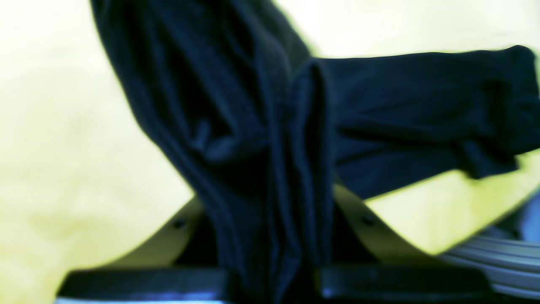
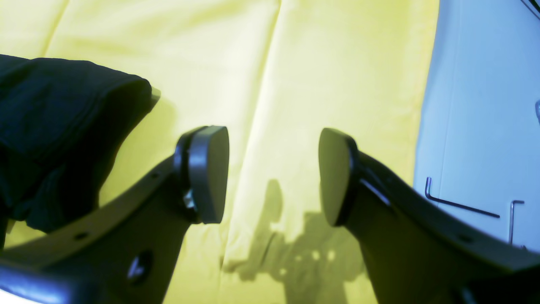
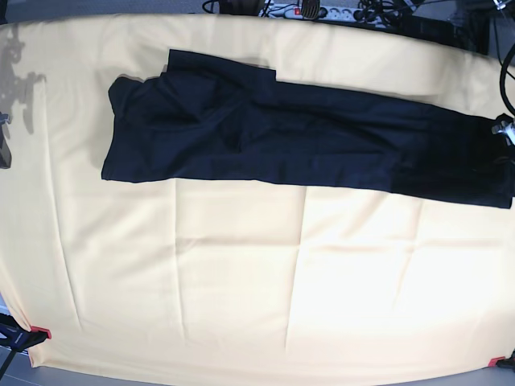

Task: Fold the T-shirt properly
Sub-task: 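Grasp the strip end with the left gripper and drag it toward the middle, then fold the strip end over with the left gripper toward the shirt center, then grasp the opposite strip end with the right gripper and fold it inward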

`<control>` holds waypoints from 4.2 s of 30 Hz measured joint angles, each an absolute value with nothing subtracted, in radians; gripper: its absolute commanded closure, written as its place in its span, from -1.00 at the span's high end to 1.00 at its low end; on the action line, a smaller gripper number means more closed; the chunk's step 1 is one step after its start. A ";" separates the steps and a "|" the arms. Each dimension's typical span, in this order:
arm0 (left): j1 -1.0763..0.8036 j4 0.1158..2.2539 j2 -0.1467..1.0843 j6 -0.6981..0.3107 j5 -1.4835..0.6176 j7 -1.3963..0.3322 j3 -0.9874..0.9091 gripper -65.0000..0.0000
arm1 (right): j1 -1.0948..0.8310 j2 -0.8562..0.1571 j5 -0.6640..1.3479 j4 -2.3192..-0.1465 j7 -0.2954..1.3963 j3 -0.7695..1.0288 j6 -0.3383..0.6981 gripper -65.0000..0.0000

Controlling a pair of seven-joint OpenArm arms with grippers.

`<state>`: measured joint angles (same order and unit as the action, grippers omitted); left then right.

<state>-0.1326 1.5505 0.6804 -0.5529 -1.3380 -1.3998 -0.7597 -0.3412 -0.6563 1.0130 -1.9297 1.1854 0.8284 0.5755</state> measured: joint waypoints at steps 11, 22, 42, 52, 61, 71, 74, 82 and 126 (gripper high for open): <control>-0.132 1.552 0.577 -0.586 -1.459 -1.407 -0.760 -1.00 | -0.341 -0.631 1.013 -1.930 1.185 0.828 0.575 0.11; -0.132 1.583 0.395 -0.586 -1.458 -1.406 -0.699 -1.00 | -0.341 -0.619 1.013 -1.930 1.185 0.828 0.587 0.11; -0.099 1.629 0.140 -0.657 -1.452 -1.407 -0.495 -1.00 | -0.341 -0.619 1.013 -1.930 1.185 0.828 0.595 0.11; -0.099 1.630 0.123 -0.463 -1.457 -1.395 -0.470 0.32 | -0.341 -0.620 1.012 -1.930 1.185 0.828 0.584 0.11; -0.097 1.630 0.122 -0.452 -1.456 -1.388 -0.471 0.32 | -0.341 -0.620 1.013 -1.930 1.185 0.828 0.584 0.11; -0.097 1.631 0.132 -0.463 -1.456 -1.403 -0.360 0.32 | -0.341 -0.621 1.013 -1.930 1.184 0.828 0.584 0.11; -0.097 1.644 0.132 -0.475 -1.456 -1.405 -0.273 0.32 | -0.341 -0.620 1.013 -1.930 1.184 0.828 0.584 0.11; -0.097 1.777 0.133 -0.574 -1.458 -1.408 -0.204 0.32 | -0.341 -0.623 1.013 -1.930 1.180 0.828 0.584 0.11; -0.235 1.876 0.191 -0.449 -0.803 -1.170 -0.496 -1.00 | -0.280 -0.311 1.074 -1.695 1.184 0.521 0.575 0.21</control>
<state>-0.2348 1.8759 0.1913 -0.4488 -0.8028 -1.1702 -0.4957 -0.2802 -0.3107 1.0737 -1.6947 1.1835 0.5205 0.5751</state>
